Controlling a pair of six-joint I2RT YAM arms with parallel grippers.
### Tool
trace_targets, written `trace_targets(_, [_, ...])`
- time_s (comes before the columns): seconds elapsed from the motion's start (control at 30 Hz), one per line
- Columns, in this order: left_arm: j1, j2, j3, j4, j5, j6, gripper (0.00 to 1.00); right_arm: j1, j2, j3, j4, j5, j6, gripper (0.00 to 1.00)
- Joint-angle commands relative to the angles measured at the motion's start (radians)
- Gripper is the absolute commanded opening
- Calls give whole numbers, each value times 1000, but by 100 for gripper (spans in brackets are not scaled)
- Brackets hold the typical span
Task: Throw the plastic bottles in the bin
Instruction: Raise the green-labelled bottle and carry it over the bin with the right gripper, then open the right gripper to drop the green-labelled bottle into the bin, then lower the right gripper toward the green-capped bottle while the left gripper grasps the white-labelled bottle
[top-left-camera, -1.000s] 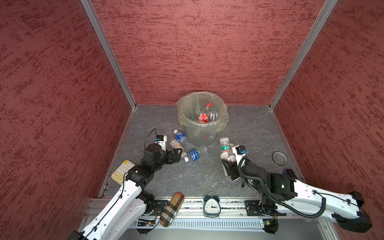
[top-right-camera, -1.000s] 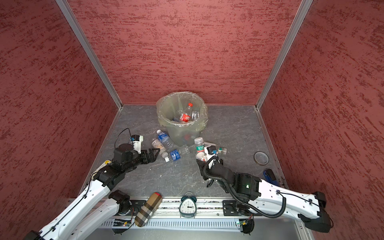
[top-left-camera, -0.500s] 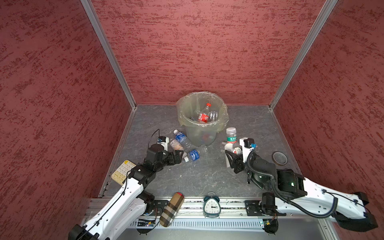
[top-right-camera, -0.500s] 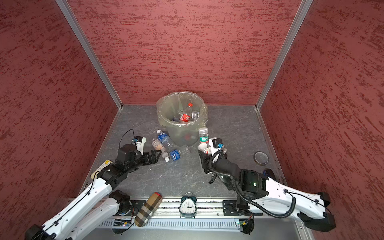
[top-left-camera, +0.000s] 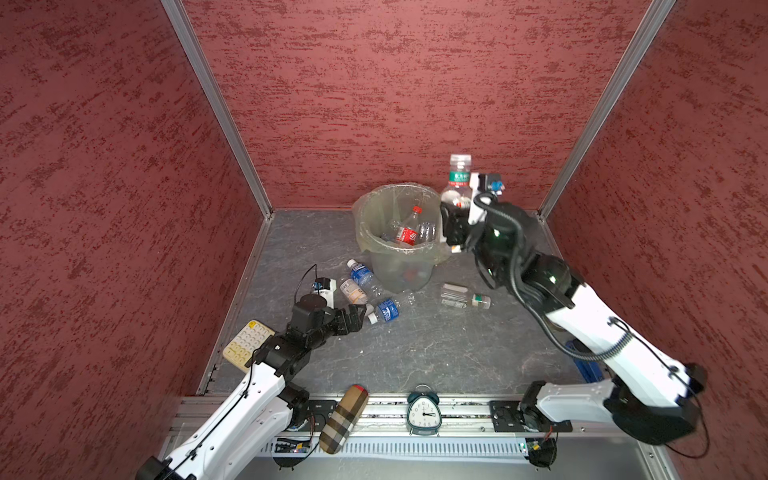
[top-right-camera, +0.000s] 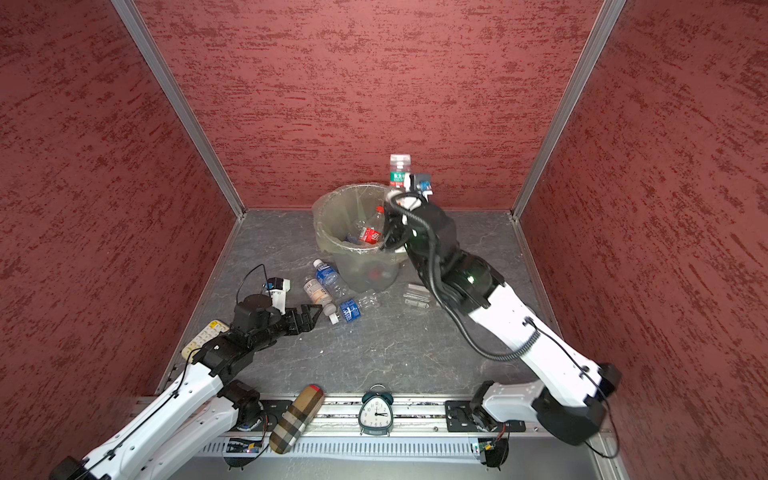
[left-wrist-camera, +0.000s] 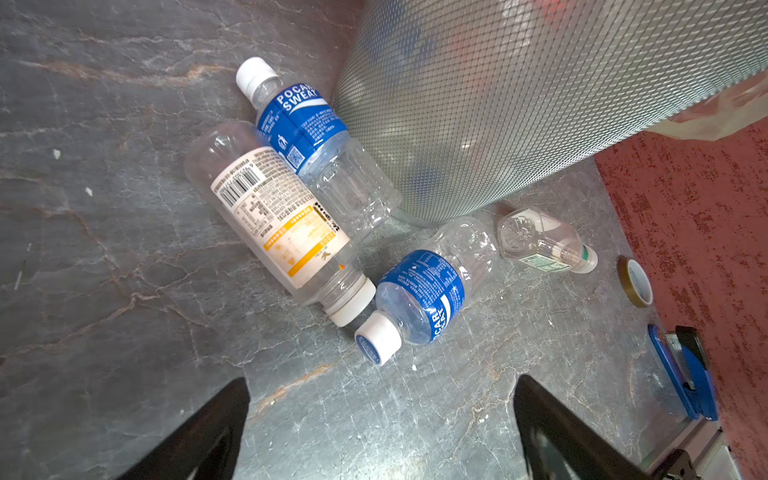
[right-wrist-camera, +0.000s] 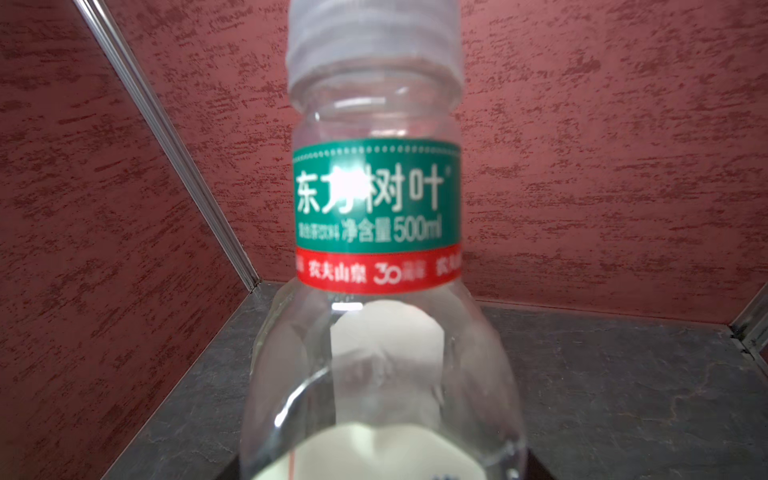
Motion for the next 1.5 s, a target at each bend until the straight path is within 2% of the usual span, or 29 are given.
trace_targets(0.0, [-12,-40,-14,20,4,-39,100,-75,235,234,-60,-189,-30,55])
trace_targets(0.07, [-14,-61,-14,14,4,-48,99,-100,348,368,-126,-161,-35,86])
trace_targets(0.1, [-16,-67,-14,9,3,-48,100,-114,378,405,-137,-164,-38,96])
trace_targets(0.13, [-17,-71,-13,5,1,-48,100,-123,396,430,-147,-165,-40,99])
trace_targets(0.23, [-18,-70,-8,-2,-2,-43,100,-133,398,478,-166,-173,-45,99])
trace_targets(0.43, [-17,-35,-8,9,-10,-31,99,-133,288,399,-161,-180,-61,99])
trace_targets(0.9, [-17,143,85,21,-54,0,99,-134,-19,-43,-38,-127,-40,99])
trace_targets(1.47, [12,411,202,16,-121,-86,99,-162,-276,-517,-13,-100,79,99])
